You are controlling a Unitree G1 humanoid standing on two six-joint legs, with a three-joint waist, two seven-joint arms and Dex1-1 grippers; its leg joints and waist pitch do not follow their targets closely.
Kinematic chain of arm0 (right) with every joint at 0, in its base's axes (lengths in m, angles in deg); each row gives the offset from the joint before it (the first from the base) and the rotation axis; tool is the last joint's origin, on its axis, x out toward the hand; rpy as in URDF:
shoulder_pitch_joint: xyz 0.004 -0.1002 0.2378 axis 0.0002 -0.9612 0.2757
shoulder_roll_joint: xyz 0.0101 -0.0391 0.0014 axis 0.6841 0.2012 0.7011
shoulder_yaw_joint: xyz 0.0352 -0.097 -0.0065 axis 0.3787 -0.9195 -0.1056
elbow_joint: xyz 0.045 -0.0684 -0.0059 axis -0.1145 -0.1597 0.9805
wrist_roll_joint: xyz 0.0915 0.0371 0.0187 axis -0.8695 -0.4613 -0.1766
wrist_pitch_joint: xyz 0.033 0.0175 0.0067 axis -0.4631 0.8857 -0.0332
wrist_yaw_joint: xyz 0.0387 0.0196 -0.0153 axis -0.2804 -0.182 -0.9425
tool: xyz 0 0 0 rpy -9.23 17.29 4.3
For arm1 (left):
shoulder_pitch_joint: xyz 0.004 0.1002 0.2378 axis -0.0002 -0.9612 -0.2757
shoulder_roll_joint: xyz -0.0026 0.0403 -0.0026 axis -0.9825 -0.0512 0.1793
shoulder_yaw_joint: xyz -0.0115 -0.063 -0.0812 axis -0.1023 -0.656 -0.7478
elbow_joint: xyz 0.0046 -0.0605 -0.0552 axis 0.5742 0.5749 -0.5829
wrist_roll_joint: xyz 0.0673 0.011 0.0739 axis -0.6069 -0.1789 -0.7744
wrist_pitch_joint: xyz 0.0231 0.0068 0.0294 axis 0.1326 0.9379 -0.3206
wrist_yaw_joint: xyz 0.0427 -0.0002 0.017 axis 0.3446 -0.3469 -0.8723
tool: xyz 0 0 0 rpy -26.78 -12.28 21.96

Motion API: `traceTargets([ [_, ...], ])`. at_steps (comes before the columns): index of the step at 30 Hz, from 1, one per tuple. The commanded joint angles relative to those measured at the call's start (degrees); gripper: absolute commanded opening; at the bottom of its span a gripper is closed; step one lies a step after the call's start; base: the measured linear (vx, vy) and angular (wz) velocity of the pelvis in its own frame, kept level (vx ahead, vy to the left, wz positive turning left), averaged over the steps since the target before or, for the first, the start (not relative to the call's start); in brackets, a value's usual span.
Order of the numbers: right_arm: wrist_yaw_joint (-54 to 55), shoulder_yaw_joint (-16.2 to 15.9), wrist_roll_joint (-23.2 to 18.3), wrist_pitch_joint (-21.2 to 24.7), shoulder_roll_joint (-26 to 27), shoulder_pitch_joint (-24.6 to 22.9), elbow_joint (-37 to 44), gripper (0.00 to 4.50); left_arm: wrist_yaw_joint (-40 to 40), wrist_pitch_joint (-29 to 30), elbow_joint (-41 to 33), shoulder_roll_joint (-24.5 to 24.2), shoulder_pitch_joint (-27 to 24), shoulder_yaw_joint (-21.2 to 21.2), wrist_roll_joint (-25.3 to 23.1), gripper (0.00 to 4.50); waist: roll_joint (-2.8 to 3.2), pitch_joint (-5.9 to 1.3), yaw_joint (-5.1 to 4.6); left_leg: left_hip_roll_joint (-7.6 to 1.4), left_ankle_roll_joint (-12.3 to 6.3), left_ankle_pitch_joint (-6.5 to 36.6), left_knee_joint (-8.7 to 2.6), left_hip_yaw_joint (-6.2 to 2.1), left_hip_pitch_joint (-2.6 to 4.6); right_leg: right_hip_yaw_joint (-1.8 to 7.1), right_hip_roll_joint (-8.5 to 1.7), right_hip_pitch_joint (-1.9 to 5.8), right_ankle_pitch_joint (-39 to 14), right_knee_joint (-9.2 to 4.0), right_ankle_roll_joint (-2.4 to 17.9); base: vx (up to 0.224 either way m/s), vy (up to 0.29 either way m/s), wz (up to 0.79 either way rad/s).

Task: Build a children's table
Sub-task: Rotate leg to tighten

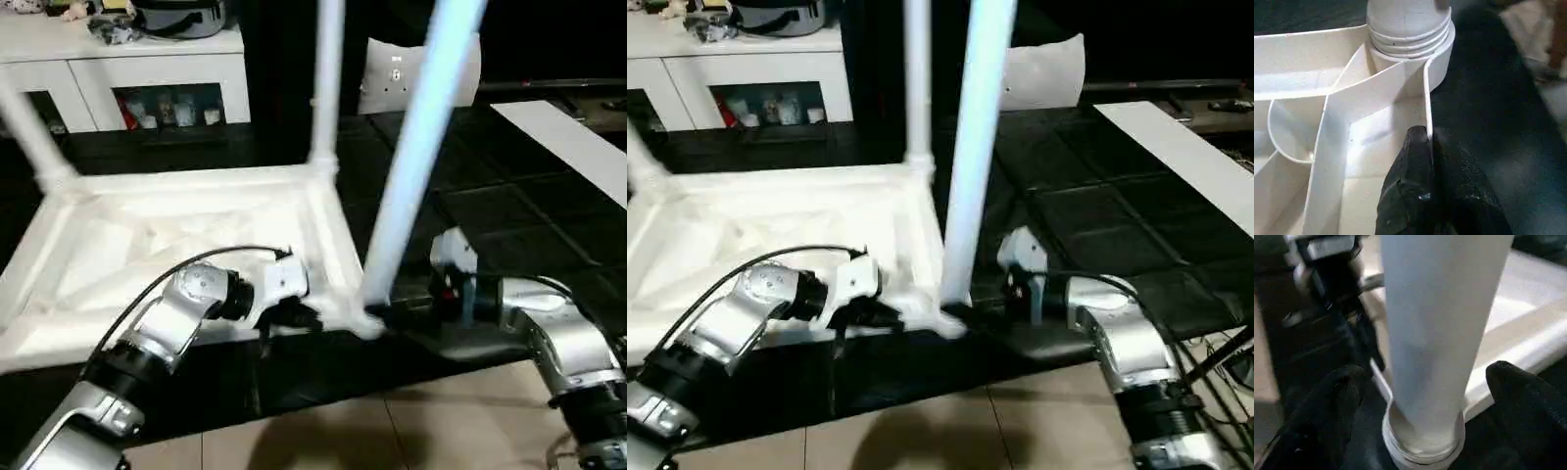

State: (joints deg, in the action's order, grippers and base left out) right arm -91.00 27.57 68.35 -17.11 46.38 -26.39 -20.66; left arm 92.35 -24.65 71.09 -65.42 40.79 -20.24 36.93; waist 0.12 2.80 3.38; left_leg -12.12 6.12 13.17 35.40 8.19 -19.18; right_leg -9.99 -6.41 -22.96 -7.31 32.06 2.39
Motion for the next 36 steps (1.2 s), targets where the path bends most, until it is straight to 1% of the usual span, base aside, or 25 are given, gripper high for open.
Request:
traceTargets([
  [1, -5.4, -1.9, -1.0, 1.1, -2.1, 1.1, 0.1, 4.21, 3.5, -2.3, -1.4, -0.9, 0.5, 2.3, -0.6, 0.00, -0.10, -3.79, -0.30, -1.22, -4.25, 13.8, -4.89, 0.20, -0.48, 2.80, -2.49, 3.42, -27.5, -4.55, 2.7, 0.000, 0.000, 0.00],
  [2, -6.7, -2.6, -0.9, 1.0, -2.7, 1.3, -0.1, 4.21, 4.1, -2.8, -1.2, -1.1, 0.6, 2.3, -0.6, 0.00, -0.07, -3.77, -0.27, -1.19, -4.41, 13.4, -4.89, 0.23, -0.48, 2.89, -2.51, 3.35, -26.9, -4.37, 3.2, 0.000, 0.000, 0.00],
  [3, -6.8, -2.7, -0.9, 1.0, -2.7, 1.3, -0.1, 4.10, 4.2, -2.8, -1.2, -1.1, 0.6, 2.3, -0.6, 0.00, -0.13, -3.82, -0.23, -1.16, -4.61, 12.6, -4.83, 0.31, -0.66, 3.08, -2.55, 3.49, -26.3, -4.16, 3.7, 0.000, 0.000, 0.00],
  [4, -8.5, -3.6, -0.4, 0.6, -3.2, 1.7, -0.5, 4.10, 5.6, -4.0, -1.0, -1.6, 0.8, 2.4, -0.6, 0.00, -0.15, -3.93, -0.13, -1.16, -4.64, 11.3, -4.78, 0.34, -0.75, 3.27, -2.69, 3.53, -25.3, -3.91, 4.4, 0.000, 0.000, 0.00],
  [5, -8.8, -3.8, -0.2, 0.6, -3.3, 1.9, -0.7, 3.99, 6.1, -4.4, -1.0, -1.8, 0.8, 2.5, -0.6, 0.00, -0.19, -3.97, -0.12, -1.15, -4.70, 10.6, -4.78, 0.32, -0.89, 3.30, -2.69, 3.65, -24.8, -3.78, 4.6, 0.000, 0.000, 0.00],
  [6, -8.8, -3.8, -0.2, 0.6, -3.3, 1.9, -0.7, 3.92, 6.1, -4.4, -1.0, -1.8, 0.8, 2.5, -0.6, 0.00, -0.22, -3.99, -0.03, -1.12, -4.74, 9.2, -4.75, 0.48, -0.88, 3.45, -2.68, 3.62, -24.0, -3.61, 5.1, 0.000, 0.000, 0.00],
  [8, -9.6, -3.9, -0.1, 0.2, -3.1, 2.4, -1.6, 3.73, 7.2, -4.9, -1.2, -2.2, 0.8, 2.7, -0.4, 0.00, -0.22, -4.05, 0.13, -1.10, -4.75, 8.5, -4.69, 0.58, -0.82, 3.52, -2.71, 3.62, -23.7, -3.51, 5.5, 0.000, 0.000, 0.00],
  [9, -10.2, -4.0, -0.3, 0.2, -2.9, 2.8, -2.0, 3.65, 7.7, -5.1, -1.2, -2.5, 0.8, 2.9, -0.4, 0.00, -0.16, -4.08, 0.25, -1.13, -4.66, 7.7, -4.67, 0.64, -0.86, 3.56, -2.68, 3.67, -23.0, -3.35, 6.0, 0.000, 0.000, 0.00],
  [12, -10.9, -4.4, -0.6, 0.3, -3.1, 3.1, -2.1, 3.42, 8.1, -5.4, -1.1, -2.8, 0.9, 3.0, -0.5, 0.00, -0.16, -4.14, 0.41, -1.21, -4.68, 6.8, -4.71, 0.65, -0.89, 3.63, -2.61, 3.74, -21.9, -3.12, 6.3, 0.000, 0.000, 0.00],
  [13, -11.4, -4.6, -0.7, 0.3, -3.1, 3.3, -2.3, 3.42, 8.4, -5.7, -0.9, -2.9, 1.0, 3.1, -0.5, 0.00, -0.12, -4.13, 0.42, -1.26, -4.66, 6.8, -4.73, 0.64, -0.90, 3.62, -2.59, 3.76, -21.6, -3.06, 6.5, 0.000, 0.000, 0.00],
  [14, -11.4, -4.6, -0.7, 0.2, -3.1, 3.3, -2.4, 3.27, 8.5, -5.8, -0.9, -2.9, 1.0, 3.1, -0.5, 0.00, -0.11, -4.13, 0.43, -1.28, -4.63, 7.0, -4.74, 0.66, -0.89, 3.65, -2.61, 3.78, -21.4, -3.06, 6.6, 0.000, 0.000, 0.00],
  [15, -11.7, -4.7, -0.7, 0.0, -3.1, 3.5, -2.7, 3.13, 8.8, -6.0, -0.7, -2.9, 1.0, 3.0, -0.6, 0.00, -0.11, -4.12, 0.45, -1.28, -4.55, 7.1, -4.75, 0.68, -0.85, 3.66, -2.62, 3.77, -21.4, -3.07, 6.7, 0.000, 0.000, 0.00],
  [17, -11.8, -4.8, -0.6, -0.3, -3.0, 3.6, -2.9, 3.08, 8.9, -6.1, -0.6, -2.9, 1.1, 2.9, -0.6, 0.00, 0.00, -4.09, 0.49, -1.30, -4.42, 7.3, -4.79, 0.68, -0.78, 3.67, -2.64, 3.75, -21.7, -3.12, 6.7, 0.000, 0.000, 0.00],
  [20, -12.1, -4.8, -0.7, -0.8, -2.7, 3.9, -3.5, 2.74, 9.3, -6.5, -0.3, -3.0, 1.2, 2.8, -0.8, 0.00, -0.02, -3.99, 0.50, -1.24, -4.02, 8.5, -4.82, 0.73, -0.64, 3.63, -2.59, 3.67, -23.2, -3.37, 6.2, 0.000, 0.000, 0.00],
  [22, -12.2, -4.8, -0.7, -0.9, -2.6, 3.9, -3.5, 2.58, 9.4, -6.5, -0.1, -3.0, 1.3, 2.8, -0.8, 0.00, 0.02, -4.03, 0.62, -1.23, -3.94, 8.4, -4.84, 0.71, -0.63, 3.65, -2.61, 3.69, -23.3, -3.31, 6.1, 0.000, 0.000, 0.00],
  [24, -12.4, -4.7, -0.6, -1.1, -2.4, 3.8, -3.5, 2.35, 9.4, -6.6, 0.0, -3.1, 1.3, 2.8, -0.8, 0.00, 0.03, -4.09, 0.65, -1.23, -3.97, 8.2, -4.82, 0.72, -0.68, 3.66, -2.61, 3.73, -22.9, -3.29, 6.1, 0.000, 0.000, 0.00],
  [27, -12.5, -4.7, -0.6, -1.3, -2.2, 3.6, -3.4, 2.13, 9.5, -6.8, 0.3, -3.1, 1.4, 2.8, -0.9, 0.00, 0.05, -4.14, 0.70, -1.32, -4.13, 7.5, -4.84, 0.69, -0.73, 3.75, -2.56, 3.74, -21.1, -3.01, 6.9, 0.000, 0.000, 0.00],
  [28, -12.5, -4.8, -0.6, -1.4, -2.1, 3.5, -3.4, 2.13, 9.5, -6.8, 0.4, -3.1, 1.4, 2.8, -1.0, 0.00, -0.05, -4.14, 0.73, -1.31, -4.13, 7.5, -4.83, 0.72, -0.72, 3.76, -2.56, 3.76, -21.1, -3.00, 7.0, 0.000, 0.000, 0.00],
  [31, -12.5, -4.9, -0.7, -1.5, -2.1, 3.3, -3.3, 1.93, 9.4, -6.8, 0.5, -3.0, 1.4, 2.6, -1.1, 0.00, -0.01, -4.09, 0.80, -1.26, -4.01, 7.9, -4.84, 0.77, -0.67, 3.74, -2.59, 3.76, -22.1, -3.13, 6.7, 0.000, 0.000, 0.00],
  [34, -12.5, -5.0, -0.7, -1.4, -1.8, 2.9, -2.8, 1.89, 9.0, -6.5, 0.5, -2.9, 1.4, 2.4, -1.0, 0.00, 0.03, -4.08, 0.84, -1.29, -3.93, 7.9, -4.86, 0.75, -0.65, 3.73, -2.61, 3.74, -22.4, -3.17, 6.5, 0.000, 0.000, 0.00],
  [35, -12.5, -5.1, -0.7, -1.3, -1.8, 2.8, -2.7, 1.89, 9.0, -6.4, 0.5, -2.8, 1.4, 2.3, -1.0, 0.00, 0.26, -4.09, 0.80, -1.30, -3.82, 8.0, -4.86, 0.76, -0.63, 3.73, -2.55, 3.72, -22.2, -3.24, 6.5, 0.000, 0.000, 0.00],
  [36, -12.4, -5.0, -0.8, -1.3, -1.6, 2.6, -2.4, 1.88, 8.7, -5.9, 0.5, -2.7, 1.3, 2.2, -0.8, 0.00, 0.16, -4.13, 0.81, -1.26, -3.79, 8.0, -4.85, 0.73, -0.69, 3.71, -2.54, 3.81, -21.9, -3.16, 6.5, 0.000, 0.000, 0.00],
])
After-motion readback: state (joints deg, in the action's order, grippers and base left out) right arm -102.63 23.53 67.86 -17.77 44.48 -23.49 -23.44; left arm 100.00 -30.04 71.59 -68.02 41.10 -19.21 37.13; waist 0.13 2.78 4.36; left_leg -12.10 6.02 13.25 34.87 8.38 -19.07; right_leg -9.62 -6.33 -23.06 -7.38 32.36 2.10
